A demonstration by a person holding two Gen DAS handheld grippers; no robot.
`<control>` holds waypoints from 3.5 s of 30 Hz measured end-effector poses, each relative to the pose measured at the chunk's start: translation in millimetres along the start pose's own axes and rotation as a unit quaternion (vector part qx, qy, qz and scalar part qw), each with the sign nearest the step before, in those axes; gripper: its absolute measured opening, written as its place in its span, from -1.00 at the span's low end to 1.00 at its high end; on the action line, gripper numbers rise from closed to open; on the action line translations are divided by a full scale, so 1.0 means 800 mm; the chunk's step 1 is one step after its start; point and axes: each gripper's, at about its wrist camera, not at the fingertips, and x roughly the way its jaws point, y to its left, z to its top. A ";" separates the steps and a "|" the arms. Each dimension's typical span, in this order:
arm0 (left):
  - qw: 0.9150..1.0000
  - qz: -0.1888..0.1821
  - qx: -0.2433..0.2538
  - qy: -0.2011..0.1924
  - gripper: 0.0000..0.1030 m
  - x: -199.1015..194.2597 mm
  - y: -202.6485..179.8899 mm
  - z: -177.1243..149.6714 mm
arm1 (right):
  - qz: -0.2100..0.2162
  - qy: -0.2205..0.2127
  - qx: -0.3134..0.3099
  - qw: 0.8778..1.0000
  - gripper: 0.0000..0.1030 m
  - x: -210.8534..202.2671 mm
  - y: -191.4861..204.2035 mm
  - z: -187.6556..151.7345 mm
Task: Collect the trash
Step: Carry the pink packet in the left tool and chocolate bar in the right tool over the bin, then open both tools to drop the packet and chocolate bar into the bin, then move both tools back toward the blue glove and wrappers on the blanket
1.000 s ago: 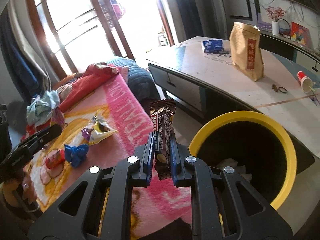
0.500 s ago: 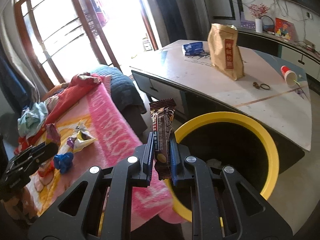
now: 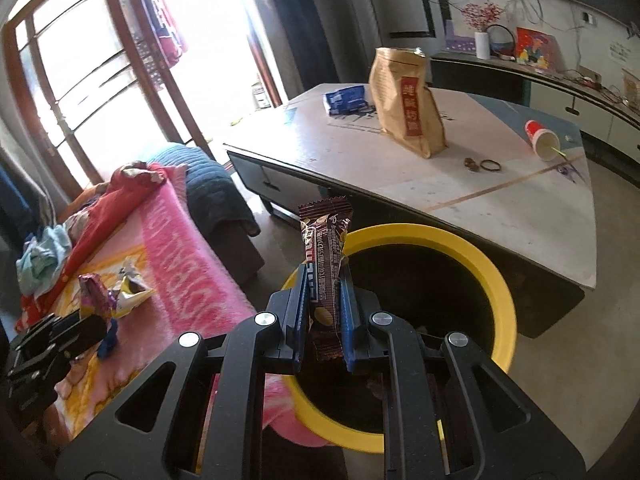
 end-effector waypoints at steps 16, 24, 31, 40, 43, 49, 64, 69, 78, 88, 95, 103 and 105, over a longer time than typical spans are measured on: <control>0.999 -0.026 0.035 0.030 -0.61 0.049 -0.039 -0.003 | -0.032 0.015 0.025 0.999 -0.81 0.013 -0.039 -0.004; 0.997 -0.038 0.050 0.048 -0.61 0.080 -0.057 -0.009 | -0.043 0.030 0.042 0.998 -0.81 0.023 -0.058 -0.009; 0.996 -0.043 0.050 0.068 -0.61 0.112 -0.064 -0.011 | -0.046 0.044 0.065 0.996 -0.78 0.034 -0.076 -0.012; 0.994 -0.036 0.053 0.090 -0.59 0.150 -0.067 -0.010 | -0.047 0.046 0.076 0.995 -0.78 0.038 -0.086 -0.014; 0.994 -0.037 0.051 0.092 -0.55 0.156 -0.070 -0.010 | -0.048 0.045 0.080 0.995 -0.63 0.037 -0.089 -0.014; 0.995 -0.029 0.040 0.082 0.21 0.156 -0.061 -0.007 | -0.058 0.036 0.084 0.994 -0.24 0.034 -0.092 -0.013; 0.998 0.053 0.010 0.012 0.85 0.070 -0.008 -0.008 | -0.032 -0.008 0.040 0.999 0.08 0.013 -0.034 -0.004; 0.996 0.084 -0.005 -0.011 0.85 0.037 0.016 -0.009 | -0.011 -0.015 0.019 1.000 0.09 0.007 -0.005 -0.004; 0.991 0.126 -0.033 -0.031 0.85 -0.008 0.055 -0.016 | 0.031 -0.011 -0.021 0.999 0.09 0.004 0.049 -0.013; 0.983 0.164 -0.065 -0.041 0.85 -0.040 0.096 -0.028 | 0.074 0.004 -0.057 0.996 0.09 0.008 0.100 -0.027; 0.977 0.189 -0.087 -0.048 0.85 -0.062 0.123 -0.038 | 0.091 0.017 -0.076 0.993 0.09 0.015 0.130 -0.035; 0.968 0.215 -0.114 -0.054 0.85 -0.086 0.154 -0.051 | 0.108 0.033 -0.097 0.989 0.09 0.025 0.159 -0.044; 0.966 0.221 -0.121 -0.055 0.85 -0.092 0.161 -0.054 | 0.113 0.035 -0.101 0.988 0.09 0.028 0.166 -0.045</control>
